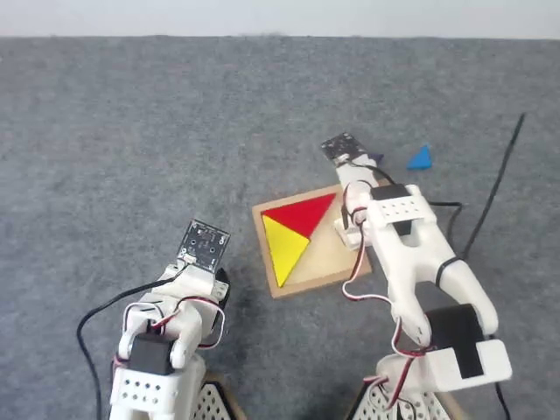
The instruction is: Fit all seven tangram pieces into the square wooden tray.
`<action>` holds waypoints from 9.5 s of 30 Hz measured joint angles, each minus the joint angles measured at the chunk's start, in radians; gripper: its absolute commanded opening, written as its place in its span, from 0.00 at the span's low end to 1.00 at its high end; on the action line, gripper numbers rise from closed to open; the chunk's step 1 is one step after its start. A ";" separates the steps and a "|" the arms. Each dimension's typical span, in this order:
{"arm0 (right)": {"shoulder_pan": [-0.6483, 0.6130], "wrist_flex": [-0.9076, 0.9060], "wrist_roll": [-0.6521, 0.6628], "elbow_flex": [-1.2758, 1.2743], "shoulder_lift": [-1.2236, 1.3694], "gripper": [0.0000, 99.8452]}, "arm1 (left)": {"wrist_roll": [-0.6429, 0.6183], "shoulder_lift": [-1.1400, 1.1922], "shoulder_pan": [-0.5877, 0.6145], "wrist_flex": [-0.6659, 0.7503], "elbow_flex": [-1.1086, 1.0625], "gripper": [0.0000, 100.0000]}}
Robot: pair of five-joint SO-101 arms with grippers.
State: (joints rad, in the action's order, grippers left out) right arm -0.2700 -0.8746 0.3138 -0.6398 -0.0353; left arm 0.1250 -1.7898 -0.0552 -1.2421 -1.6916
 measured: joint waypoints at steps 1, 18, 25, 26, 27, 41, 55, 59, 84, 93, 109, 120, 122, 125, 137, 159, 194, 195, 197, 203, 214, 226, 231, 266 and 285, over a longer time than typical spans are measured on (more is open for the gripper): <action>-0.014 0.000 0.000 0.000 0.000 0.01 | 0.000 0.000 0.000 0.000 0.000 0.09; -0.107 -0.110 -0.081 0.002 0.000 0.12 | 0.000 0.000 0.000 0.000 0.000 0.09; -0.054 -0.133 -0.114 0.018 -0.043 0.12 | 0.000 0.000 0.000 0.000 0.000 0.09; -0.029 -0.135 -0.114 0.043 -0.051 0.12 | 0.000 0.000 0.000 0.000 0.000 0.09; -0.006 -0.137 -0.109 0.071 -0.051 0.12 | 0.000 0.000 0.000 0.000 0.000 0.09; 0.158 -0.328 0.023 0.640 0.264 0.27 | 0.000 0.000 0.000 0.000 0.000 0.09; 0.153 -0.359 0.112 0.770 0.489 0.27 | 0.000 0.000 0.000 0.000 0.000 0.09; 0.153 -0.331 0.118 0.770 0.568 0.27 | 0.000 0.000 0.000 0.000 0.000 0.09; 0.201 -0.354 0.101 0.746 0.597 0.15 | 0.000 0.000 0.000 0.000 0.000 0.09; 0.227 -0.259 0.100 0.423 0.296 0.16 | 0.000 0.000 0.000 0.000 0.000 0.09; 0.226 -0.189 0.431 0.207 0.176 0.34 | 0.000 0.000 0.000 0.000 0.000 0.09; 0.247 -0.180 0.505 0.296 0.327 0.12 | 0.000 0.000 0.000 0.000 0.000 0.09; 0.269 -0.172 0.466 0.334 0.339 0.06 | 0.000 0.000 0.000 0.000 0.000 0.09; 0.308 -0.170 0.393 0.367 0.351 0.04 | 0.000 0.000 0.000 0.000 0.000 0.09; 0.269 -0.330 0.160 0.411 0.180 0.03 | 0.000 0.000 0.000 0.000 0.000 0.09; -0.321 -0.233 0.189 -0.140 -0.531 0.04 | 0.000 0.000 0.000 0.000 0.000 0.09; -0.367 -0.107 -0.279 -0.077 -0.247 0.03 | 0.000 0.000 0.000 0.000 0.000 0.09; -0.362 -0.107 -0.305 -0.071 -0.247 0.03 | 0.000 0.000 0.000 0.000 0.000 0.09; -0.359 -0.106 -0.330 -0.068 -0.247 0.03 | 0.000 0.000 0.000 0.000 0.000 0.09; -0.282 -0.063 -0.400 -0.057 -0.226 0.01 | 0.000 0.000 0.000 0.000 0.000 0.09; -0.215 -0.057 -0.365 0.103 0.005 0.14 | 0.000 0.000 0.000 0.000 0.000 0.09; -0.224 -0.057 -0.310 0.107 0.008 0.29 | 0.000 0.000 0.000 0.000 0.000 0.09; -0.186 -0.057 -0.282 0.107 -0.029 0.29 | 0.000 0.000 0.000 0.000 0.000 0.09; -0.153 0.080 -0.112 -0.058 -0.063 0.29 | 0.000 0.000 0.000 0.000 0.000 0.09; 0.071 -0.160 -0.150 0.414 0.078 0.29 | 0.000 0.000 0.000 0.000 0.000 0.09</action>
State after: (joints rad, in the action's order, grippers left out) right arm -0.1995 -1.0342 0.1634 -0.2256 0.0430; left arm 0.1250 -1.7898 -0.0552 -1.2421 -1.6916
